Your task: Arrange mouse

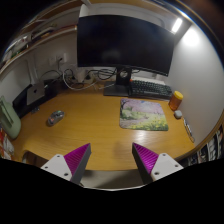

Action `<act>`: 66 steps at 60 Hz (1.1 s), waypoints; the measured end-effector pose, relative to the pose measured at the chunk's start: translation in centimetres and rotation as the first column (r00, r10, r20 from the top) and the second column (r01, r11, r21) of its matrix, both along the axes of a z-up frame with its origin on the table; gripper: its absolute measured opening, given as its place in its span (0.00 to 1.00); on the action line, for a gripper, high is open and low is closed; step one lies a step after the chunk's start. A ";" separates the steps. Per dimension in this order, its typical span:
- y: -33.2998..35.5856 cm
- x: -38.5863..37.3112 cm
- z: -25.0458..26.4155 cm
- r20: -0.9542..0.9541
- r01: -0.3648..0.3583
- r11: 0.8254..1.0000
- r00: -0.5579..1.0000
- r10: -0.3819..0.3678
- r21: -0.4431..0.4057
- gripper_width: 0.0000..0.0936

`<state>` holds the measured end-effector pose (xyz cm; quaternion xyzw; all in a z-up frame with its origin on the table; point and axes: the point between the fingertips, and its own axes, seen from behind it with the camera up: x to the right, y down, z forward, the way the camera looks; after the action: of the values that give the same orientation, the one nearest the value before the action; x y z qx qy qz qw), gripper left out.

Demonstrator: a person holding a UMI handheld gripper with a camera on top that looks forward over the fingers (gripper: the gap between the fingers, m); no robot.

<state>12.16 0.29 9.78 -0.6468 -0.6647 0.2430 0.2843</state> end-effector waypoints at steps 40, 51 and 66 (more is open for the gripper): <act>-21.2 -2.8 -4.1 -0.046 -0.197 0.979 0.980 0.195 -0.056 0.92; -25.7 -4.8 -6.2 -0.050 -0.199 0.979 0.979 0.197 -0.048 0.92; -29.3 -9.3 -8.7 -0.076 -0.175 0.983 0.982 0.171 -0.048 0.92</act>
<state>2.86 -29.04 1.08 -0.5852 -0.7006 0.3080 0.2679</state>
